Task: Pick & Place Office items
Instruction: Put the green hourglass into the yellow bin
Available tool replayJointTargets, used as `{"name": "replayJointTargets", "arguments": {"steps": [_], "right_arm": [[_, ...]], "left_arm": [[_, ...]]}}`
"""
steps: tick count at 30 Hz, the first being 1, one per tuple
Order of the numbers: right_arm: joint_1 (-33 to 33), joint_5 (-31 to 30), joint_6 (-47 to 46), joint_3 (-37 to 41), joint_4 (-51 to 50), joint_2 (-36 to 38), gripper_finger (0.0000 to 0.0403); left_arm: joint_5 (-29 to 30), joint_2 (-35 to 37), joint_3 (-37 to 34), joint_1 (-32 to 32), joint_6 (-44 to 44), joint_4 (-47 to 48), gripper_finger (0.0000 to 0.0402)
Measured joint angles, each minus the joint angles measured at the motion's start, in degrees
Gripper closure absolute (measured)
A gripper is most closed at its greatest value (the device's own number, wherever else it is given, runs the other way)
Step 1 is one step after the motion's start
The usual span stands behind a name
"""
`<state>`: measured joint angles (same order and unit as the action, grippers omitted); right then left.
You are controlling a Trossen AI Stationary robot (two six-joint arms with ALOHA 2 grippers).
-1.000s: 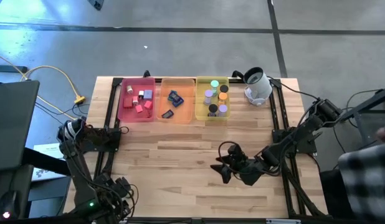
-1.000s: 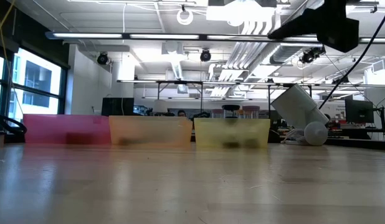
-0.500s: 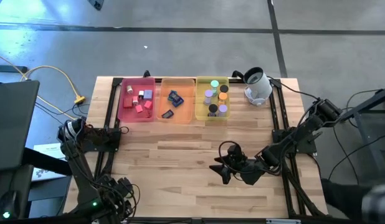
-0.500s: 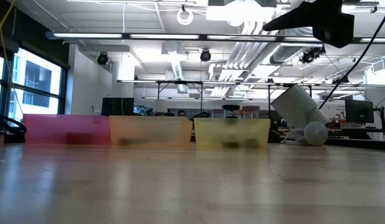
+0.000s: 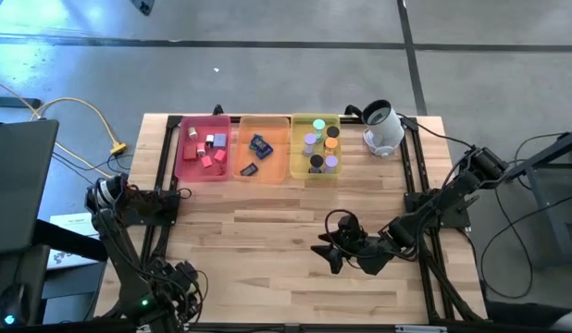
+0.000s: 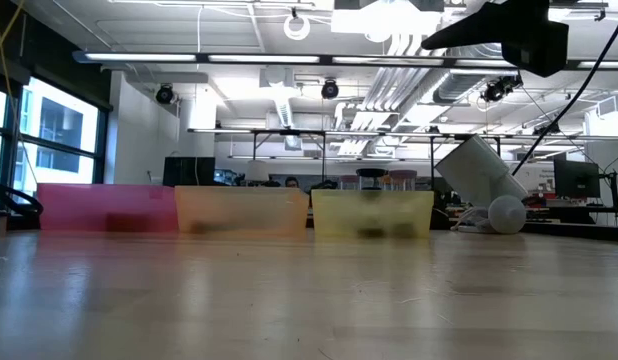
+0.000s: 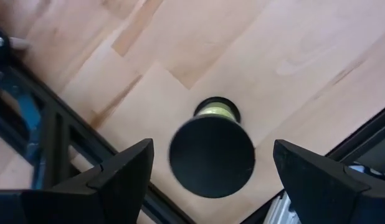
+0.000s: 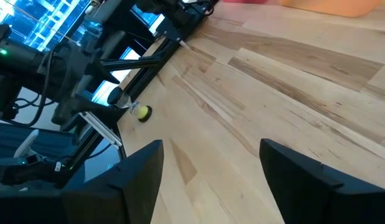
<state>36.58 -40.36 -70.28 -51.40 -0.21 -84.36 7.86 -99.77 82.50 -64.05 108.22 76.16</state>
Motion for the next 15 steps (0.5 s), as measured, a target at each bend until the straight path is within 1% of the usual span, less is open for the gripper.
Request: {"name": "replayJointTargets", "arguments": {"steps": [4,9,12,15], "right_arm": [[0.0,0.0,0.0,0.0,0.0,0.0,0.0149],[-0.3,0.0,0.0,0.0,0.0,0.0,0.0149],[-0.6,0.0,-0.2,0.0,0.0,0.0,0.0149],[-0.8,-0.1,-0.3,0.0,0.0,0.0,0.0149]], "left_arm": [[0.0,1.0,-2.6,0.0,0.0,-4.3,0.0083],[0.0,3.1,-8.8,-0.4,1.8,-13.6,0.0083],[0.2,4.1,-11.3,-0.7,2.0,-16.4,0.0083],[4.0,4.9,-12.3,-0.8,2.6,-16.5,0.0083]]}}
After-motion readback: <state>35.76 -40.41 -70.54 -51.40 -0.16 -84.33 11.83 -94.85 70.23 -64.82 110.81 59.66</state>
